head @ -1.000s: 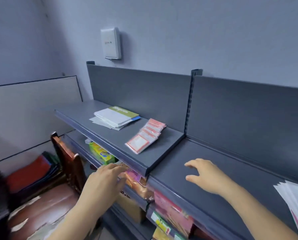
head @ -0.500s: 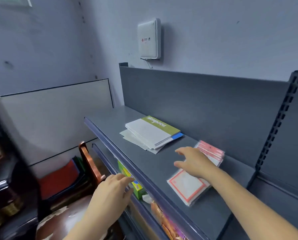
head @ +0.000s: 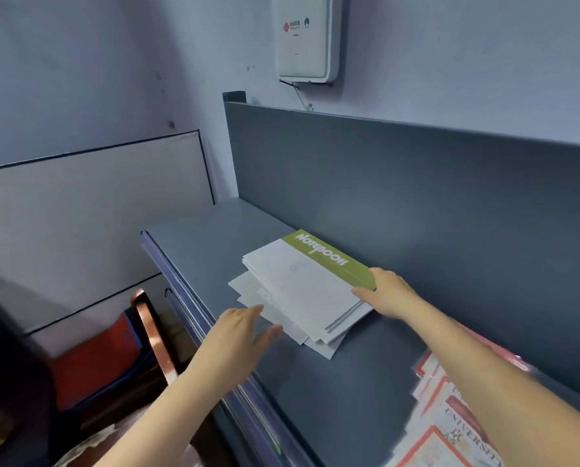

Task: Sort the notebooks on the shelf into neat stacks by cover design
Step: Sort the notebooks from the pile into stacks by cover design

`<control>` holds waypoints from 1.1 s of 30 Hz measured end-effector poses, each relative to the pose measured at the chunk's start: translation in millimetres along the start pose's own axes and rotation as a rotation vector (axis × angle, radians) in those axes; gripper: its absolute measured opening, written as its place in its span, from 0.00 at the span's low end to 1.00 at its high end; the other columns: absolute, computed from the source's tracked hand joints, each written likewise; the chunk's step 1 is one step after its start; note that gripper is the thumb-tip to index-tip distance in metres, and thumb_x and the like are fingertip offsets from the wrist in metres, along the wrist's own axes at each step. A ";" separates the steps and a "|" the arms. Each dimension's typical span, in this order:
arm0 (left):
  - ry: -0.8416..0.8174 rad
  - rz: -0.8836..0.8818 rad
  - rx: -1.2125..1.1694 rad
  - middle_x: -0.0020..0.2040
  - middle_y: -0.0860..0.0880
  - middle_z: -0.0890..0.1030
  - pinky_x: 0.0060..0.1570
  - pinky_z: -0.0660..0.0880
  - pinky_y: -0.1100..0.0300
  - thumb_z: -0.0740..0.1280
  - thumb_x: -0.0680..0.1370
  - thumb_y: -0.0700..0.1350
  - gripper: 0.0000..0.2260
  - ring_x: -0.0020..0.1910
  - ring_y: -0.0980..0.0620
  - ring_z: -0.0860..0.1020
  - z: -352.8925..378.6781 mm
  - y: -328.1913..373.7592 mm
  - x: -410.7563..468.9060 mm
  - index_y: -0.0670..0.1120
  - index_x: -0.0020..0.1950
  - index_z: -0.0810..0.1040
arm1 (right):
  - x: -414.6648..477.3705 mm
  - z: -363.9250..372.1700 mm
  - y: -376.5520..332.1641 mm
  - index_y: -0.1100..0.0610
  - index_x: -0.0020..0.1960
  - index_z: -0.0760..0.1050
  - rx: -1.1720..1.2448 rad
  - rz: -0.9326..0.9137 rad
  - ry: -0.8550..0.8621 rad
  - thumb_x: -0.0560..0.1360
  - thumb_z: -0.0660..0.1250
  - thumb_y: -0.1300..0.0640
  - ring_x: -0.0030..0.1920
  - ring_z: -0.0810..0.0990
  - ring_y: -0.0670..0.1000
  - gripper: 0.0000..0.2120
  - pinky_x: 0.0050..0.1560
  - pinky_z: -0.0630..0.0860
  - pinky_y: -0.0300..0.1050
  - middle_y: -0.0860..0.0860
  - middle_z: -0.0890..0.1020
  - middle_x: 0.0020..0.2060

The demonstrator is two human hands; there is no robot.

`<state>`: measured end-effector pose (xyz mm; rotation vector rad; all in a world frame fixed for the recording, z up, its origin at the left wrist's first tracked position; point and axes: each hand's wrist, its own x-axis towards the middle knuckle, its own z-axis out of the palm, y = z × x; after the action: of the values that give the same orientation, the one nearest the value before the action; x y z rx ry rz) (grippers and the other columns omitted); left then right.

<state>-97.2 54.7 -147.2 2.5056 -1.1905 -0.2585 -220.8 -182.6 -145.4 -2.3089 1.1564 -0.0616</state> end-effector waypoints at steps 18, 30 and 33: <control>0.054 0.136 0.079 0.34 0.50 0.68 0.40 0.63 0.59 0.56 0.79 0.63 0.22 0.39 0.48 0.67 8.6 -39.0 123.8 0.46 0.37 0.60 | 6.7 30.9 -25.7 0.57 0.57 0.74 0.277 0.404 0.016 0.70 0.71 0.43 0.55 0.77 0.51 0.22 0.49 0.75 0.43 0.52 0.77 0.57; 0.009 0.196 0.022 0.44 0.49 0.72 0.45 0.61 0.60 0.59 0.78 0.61 0.19 0.46 0.48 0.67 9.9 -51.6 118.2 0.45 0.49 0.65 | -24.3 21.6 -42.8 0.58 0.49 0.76 0.665 0.411 -0.023 0.76 0.67 0.57 0.39 0.82 0.48 0.05 0.34 0.75 0.38 0.52 0.84 0.43; -0.072 0.110 -0.224 0.46 0.50 0.74 0.51 0.69 0.55 0.64 0.76 0.58 0.18 0.53 0.45 0.70 11.5 -53.6 120.4 0.45 0.52 0.65 | -33.4 24.2 -43.7 0.59 0.52 0.76 0.719 0.347 0.033 0.78 0.65 0.60 0.43 0.82 0.50 0.05 0.40 0.77 0.42 0.55 0.84 0.47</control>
<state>13.2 -10.2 -180.3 2.2479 -1.2481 -0.4312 -203.4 -125.6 -137.8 -1.4713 1.2727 -0.3284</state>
